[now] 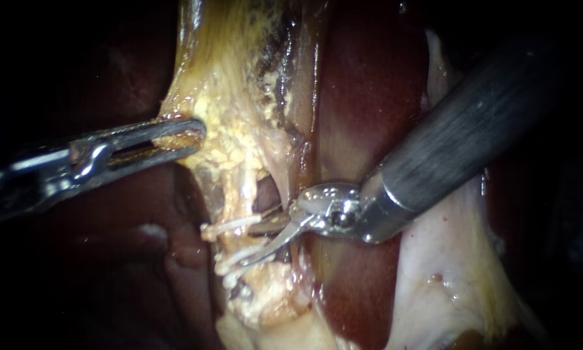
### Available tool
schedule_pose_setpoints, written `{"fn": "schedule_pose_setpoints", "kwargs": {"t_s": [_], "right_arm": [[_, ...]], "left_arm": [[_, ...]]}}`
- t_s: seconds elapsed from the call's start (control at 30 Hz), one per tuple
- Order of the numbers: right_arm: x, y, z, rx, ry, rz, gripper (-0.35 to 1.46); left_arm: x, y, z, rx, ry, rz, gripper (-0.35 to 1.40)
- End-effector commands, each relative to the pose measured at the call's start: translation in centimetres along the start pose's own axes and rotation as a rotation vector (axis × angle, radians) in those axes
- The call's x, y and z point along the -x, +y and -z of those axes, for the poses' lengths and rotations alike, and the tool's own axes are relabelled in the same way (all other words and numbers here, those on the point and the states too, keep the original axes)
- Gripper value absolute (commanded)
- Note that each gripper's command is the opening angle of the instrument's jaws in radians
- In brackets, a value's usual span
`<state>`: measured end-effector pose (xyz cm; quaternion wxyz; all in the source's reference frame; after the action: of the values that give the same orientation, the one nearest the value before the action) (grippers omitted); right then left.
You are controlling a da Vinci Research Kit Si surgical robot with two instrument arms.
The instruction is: Go to the cutting position left tube
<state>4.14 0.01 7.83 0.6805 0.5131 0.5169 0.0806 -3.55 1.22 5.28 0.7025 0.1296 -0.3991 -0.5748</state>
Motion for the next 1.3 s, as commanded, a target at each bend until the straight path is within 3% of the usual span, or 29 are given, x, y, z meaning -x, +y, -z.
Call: {"fn": "schedule_pose_setpoints", "kwargs": {"t_s": [0.03, 0.5, 1.3], "right_arm": [[0.00, 0.00, -0.01, -0.008, 0.002, 0.000, 1.14], [-0.11, 0.11, -0.14, -0.106, 0.076, -0.019, 1.11], [-0.08, 0.33, -0.45, -0.033, 0.103, -0.091, 0.91]], "left_arm": [[0.00, 0.01, 0.00, 0.002, -0.001, 0.000, -0.35], [0.00, 0.02, -0.02, 0.001, -0.001, 0.000, -0.35], [0.00, 0.03, -0.05, 0.005, -0.002, 0.000, -0.35]]}}
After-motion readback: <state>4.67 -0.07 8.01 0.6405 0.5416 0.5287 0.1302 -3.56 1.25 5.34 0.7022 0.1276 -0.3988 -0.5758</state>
